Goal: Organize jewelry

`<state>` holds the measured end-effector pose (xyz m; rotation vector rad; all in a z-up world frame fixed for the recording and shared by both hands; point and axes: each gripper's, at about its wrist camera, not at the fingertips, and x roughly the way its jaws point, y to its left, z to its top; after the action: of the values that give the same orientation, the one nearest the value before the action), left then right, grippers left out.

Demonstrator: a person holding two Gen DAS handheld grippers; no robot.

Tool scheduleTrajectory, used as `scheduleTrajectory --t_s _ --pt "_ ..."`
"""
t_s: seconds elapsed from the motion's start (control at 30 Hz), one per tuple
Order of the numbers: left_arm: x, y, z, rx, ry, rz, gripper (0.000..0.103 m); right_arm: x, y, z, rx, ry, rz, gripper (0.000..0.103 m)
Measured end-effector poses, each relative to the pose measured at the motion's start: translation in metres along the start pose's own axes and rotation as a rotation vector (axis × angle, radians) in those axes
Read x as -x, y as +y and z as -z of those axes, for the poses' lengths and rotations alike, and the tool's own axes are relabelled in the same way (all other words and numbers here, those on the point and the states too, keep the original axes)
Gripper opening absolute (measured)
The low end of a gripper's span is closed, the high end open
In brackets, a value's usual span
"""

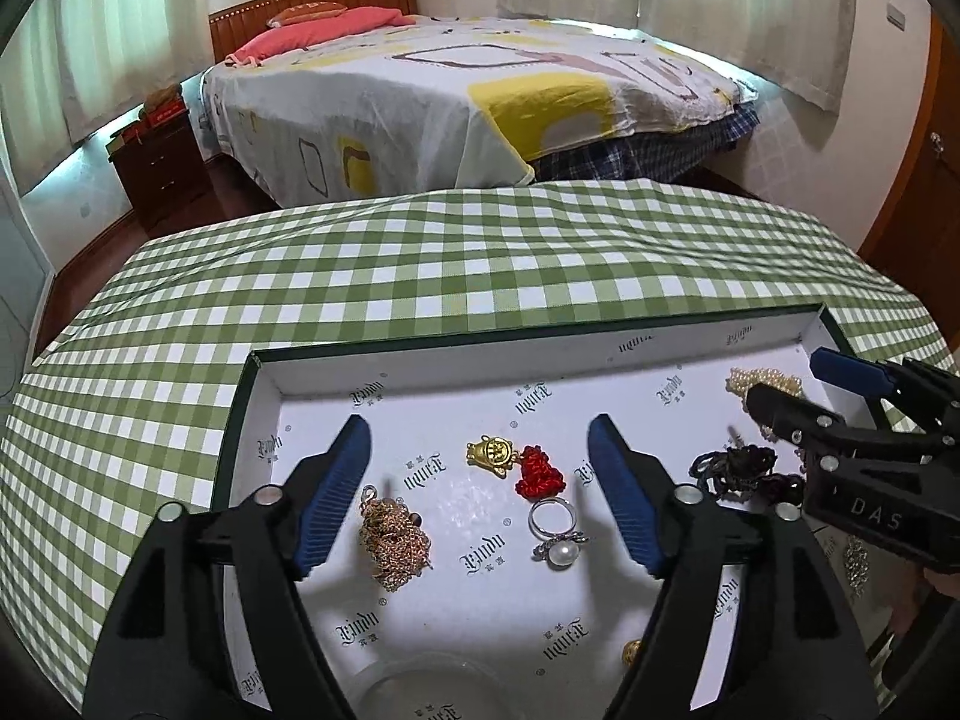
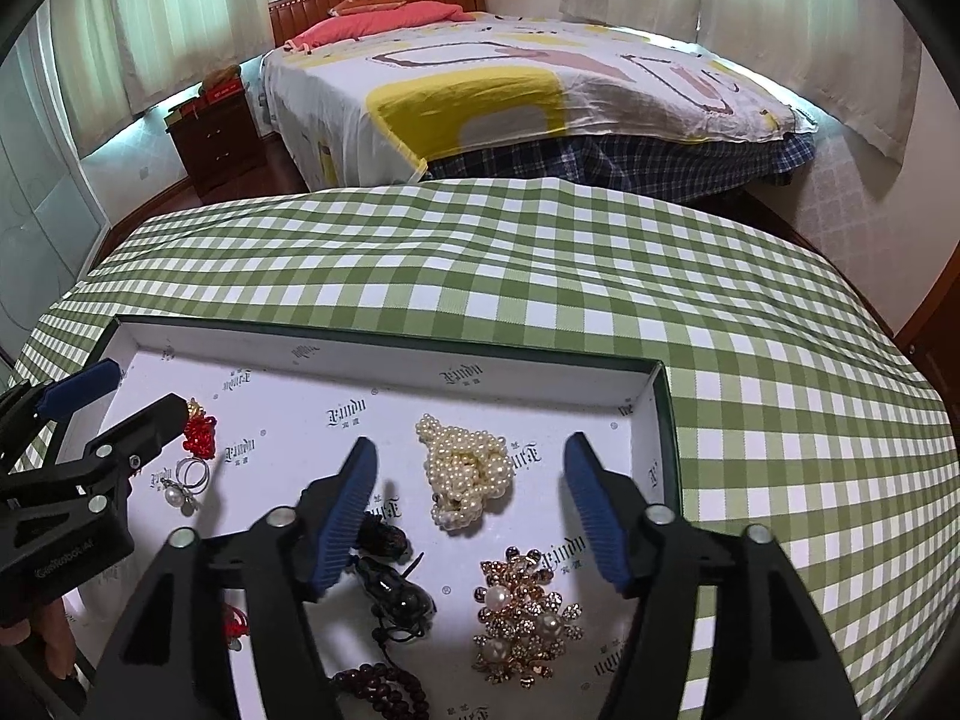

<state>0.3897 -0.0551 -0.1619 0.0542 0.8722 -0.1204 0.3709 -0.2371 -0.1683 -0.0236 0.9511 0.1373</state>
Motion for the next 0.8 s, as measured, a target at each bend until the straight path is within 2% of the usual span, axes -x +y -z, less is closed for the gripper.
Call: scheduleTrajectory --t_s 0.17,0.33,0.47,0.67,0.8 --pt "0.006 0.002 0.001 0.013 -0.022 0.0 0.082 0.004 -0.002 0.001 -0.009 -0.022 0.004 0.075" --pt "0.016 0.005 0.003 0.014 -0.065 -0.004 0.086 0.008 -0.003 0.005 -0.025 -0.041 0.006 0.078" --pt "0.029 0.006 0.006 0.01 -0.108 -0.006 0.091 0.02 -0.005 0.009 -0.043 -0.095 0.028 0.081" --pt "0.054 0.003 0.015 -0.003 -0.151 -0.062 0.095 0.042 -0.003 0.02 -0.041 -0.168 0.069 0.083" --pt "0.071 0.0 0.026 -0.011 -0.164 -0.069 0.095 0.057 0.0 0.034 -0.037 -0.195 0.082 0.084"
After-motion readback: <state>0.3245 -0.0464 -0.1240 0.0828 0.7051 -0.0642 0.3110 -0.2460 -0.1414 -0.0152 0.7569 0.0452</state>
